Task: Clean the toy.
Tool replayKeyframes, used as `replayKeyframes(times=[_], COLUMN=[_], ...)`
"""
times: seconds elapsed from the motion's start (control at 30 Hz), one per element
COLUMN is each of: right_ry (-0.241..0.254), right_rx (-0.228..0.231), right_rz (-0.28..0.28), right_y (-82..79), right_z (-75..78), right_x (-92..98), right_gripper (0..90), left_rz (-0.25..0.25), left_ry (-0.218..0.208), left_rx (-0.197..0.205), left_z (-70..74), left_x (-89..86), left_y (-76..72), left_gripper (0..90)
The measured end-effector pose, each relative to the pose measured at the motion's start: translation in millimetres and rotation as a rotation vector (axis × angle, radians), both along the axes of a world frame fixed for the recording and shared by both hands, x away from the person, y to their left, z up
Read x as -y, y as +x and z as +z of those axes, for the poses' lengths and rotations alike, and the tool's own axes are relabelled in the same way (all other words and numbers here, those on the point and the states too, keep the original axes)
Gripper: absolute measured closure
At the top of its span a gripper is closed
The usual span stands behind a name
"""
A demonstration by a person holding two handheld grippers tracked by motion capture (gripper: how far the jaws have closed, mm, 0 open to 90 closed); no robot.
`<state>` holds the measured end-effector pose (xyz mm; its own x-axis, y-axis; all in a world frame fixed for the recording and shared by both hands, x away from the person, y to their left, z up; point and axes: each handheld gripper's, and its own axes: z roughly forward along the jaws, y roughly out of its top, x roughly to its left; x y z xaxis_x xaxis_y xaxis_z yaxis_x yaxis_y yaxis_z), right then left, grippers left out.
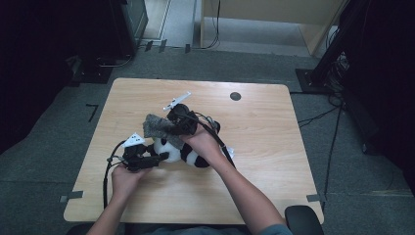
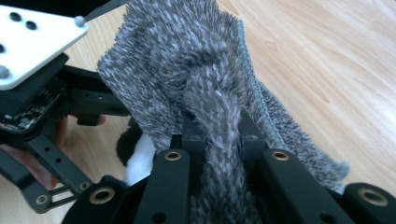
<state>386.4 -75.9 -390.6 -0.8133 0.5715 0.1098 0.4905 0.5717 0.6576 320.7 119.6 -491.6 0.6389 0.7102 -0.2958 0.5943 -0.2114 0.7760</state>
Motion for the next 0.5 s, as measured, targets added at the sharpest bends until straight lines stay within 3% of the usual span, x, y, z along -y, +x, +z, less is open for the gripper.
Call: replayKeyframes(times=[0.13, 0.27, 0.4, 0.5], right_ry=[-0.010, -0.009, -0.020, -0.048], right_rx=[0.032, 0.036, 0.039, 0.054], right_rz=[0.040, 0.059, 0.089, 0.113], right_y=[-10.6, -18.9, -26.6, -33.2], right_z=[-5.5, -6.0, -7.1, -9.6], right_x=[0.8, 6.7, 13.8, 20.9], right_gripper=[79.2, 79.2, 79.3, 79.5], left_rz=[0.003, 0.001, 0.001, 0.000], left_ry=[0.002, -0.005, -0.058, -0.064], left_rx=[-0.007, -0.008, -0.030, -0.030], left_z=[-0.8, -1.5, -4.1, -4.1], left_x=[0.0, -0.7, -5.2, -5.6], left_y=[-0.7, -0.4, 1.6, 1.9], left_gripper=[34.8, 35.2, 36.3, 37.3])
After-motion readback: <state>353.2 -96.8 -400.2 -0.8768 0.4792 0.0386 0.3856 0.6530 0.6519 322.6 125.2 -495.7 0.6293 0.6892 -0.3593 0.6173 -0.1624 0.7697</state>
